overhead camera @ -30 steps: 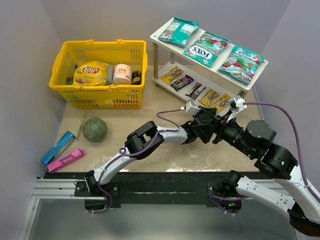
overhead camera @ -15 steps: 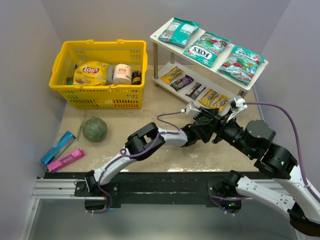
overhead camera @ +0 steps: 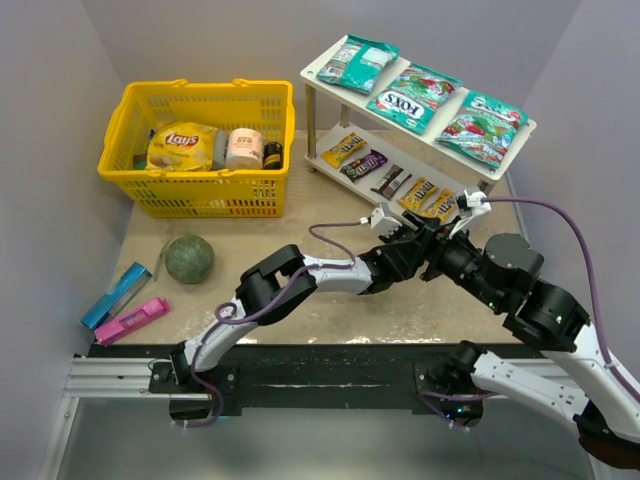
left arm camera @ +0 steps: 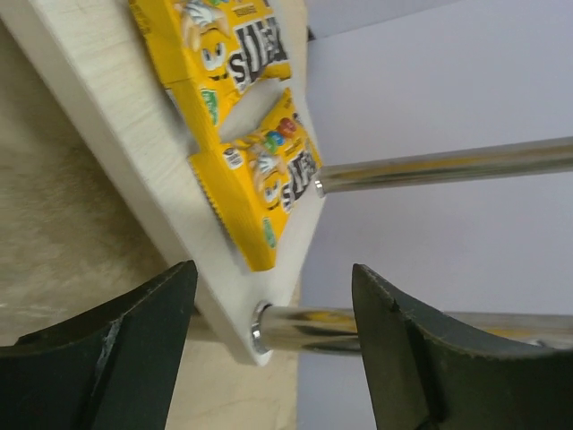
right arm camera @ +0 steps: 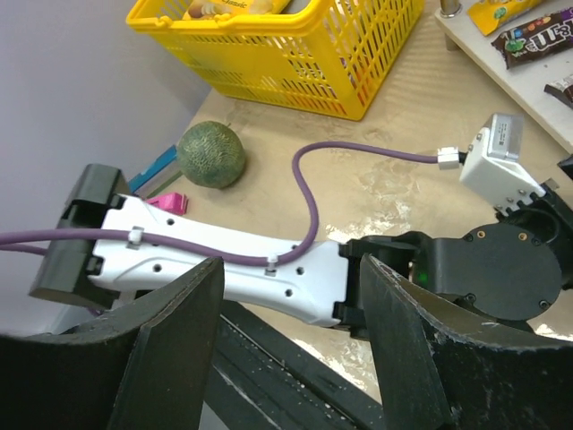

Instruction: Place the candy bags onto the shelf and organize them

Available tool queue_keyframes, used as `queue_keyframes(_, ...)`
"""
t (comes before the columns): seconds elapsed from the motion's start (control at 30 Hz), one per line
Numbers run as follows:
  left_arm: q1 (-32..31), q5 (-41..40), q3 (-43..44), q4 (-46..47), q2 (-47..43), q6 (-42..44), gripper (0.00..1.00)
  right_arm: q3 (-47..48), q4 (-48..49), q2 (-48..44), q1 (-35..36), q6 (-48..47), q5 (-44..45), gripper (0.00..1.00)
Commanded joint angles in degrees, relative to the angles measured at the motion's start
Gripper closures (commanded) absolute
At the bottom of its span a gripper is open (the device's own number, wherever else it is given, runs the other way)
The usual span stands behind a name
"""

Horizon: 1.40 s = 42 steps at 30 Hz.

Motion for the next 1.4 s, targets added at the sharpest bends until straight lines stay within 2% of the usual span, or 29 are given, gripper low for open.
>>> queue_keyframes(0.0, -0.26, -1.87, -4.19, -12.33, -6.61, 5.81, 0.23, 3.05, 1.31, 1.03, 0.09, 0.55, 2.80, 0.34)
queue_keyframes(0.1, -0.26, 0.32, -10.24, -14.45, -13.72, 10.64, 0.23, 3.14, 2.28, 1.20, 0.09, 0.37, 3.33, 0.33)
queue_keyframes(0.17, -0.18, 2.51, -18.14, -14.45, -21.18, 13.91, 0.22, 3.31, 2.55, 1.03, 0.09, -0.33, 4.55, 0.30)
queue_keyframes(0.23, 0.09, 5.15, -27.34, -14.10, -29.59, 16.90, 0.22, 3.40, 2.28, 0.59, 0.09, -0.59, 7.89, 0.24)
queue_keyframes(0.37, 0.09, 4.73, -39.95, -19.18, -43.24, 24.37, 0.21, 3.31, 2.11, 0.24, 0.09, -2.96, 13.52, 0.11)
queue_keyframes(0.4, 0.17, 6.03, -42.14, -20.50, -45.71, 26.56, 0.21, 3.23, 2.28, 0.32, 0.09, -3.49, 14.48, 0.03)
queue_keyframes(0.43, 0.35, 7.52, -45.73, -20.87, -50.43, 29.28, 0.20, 3.14, 2.37, 0.76, 0.09, -3.85, 16.06, 0.01)
queue_keyframes(0.5, 0.35, 6.66, -47.34, -29.77, -56.68, 29.48, 0.20, 2.96, 2.63, 1.11, 0.09, -4.72, 18.61, 0.01)
queue_keyframes(0.63, 0.35, 4.55, -53.48, -37.47, -68.47, 29.48, 0.20, 2.96, 3.25, 2.25, 0.09, -5.78, 24.06, 0.01)
queue_keyframes(0.8, 0.44, -2.03, -58.24, -46.16, -85.41, 31.67, 0.20, 1.21, 4.57, 1.91, 0.09, -5.79, 30.30, 0.01)
queue_keyframes(1.0, 0.44, -9.95, -58.16, -58.72, -98.79, 34.14, 0.20, -4.77, 7.55, -0.46, 0.09, -1.57, 32.33, 0.01)
queue_keyframes(1.17, 0.44, -12.50, -57.02, -63.75, -103.65, 35.46, 0.19, -6.18, 7.47, 0.24, 0.09, 0.28, 33.12, 0.01)
queue_keyframes(1.37, 0.44, -13.64, -55.79, -65.08, -105.50, 35.64, 0.21, -5.48, 6.68, 1.55, 0.09, 0.72, 33.13, 0.01)
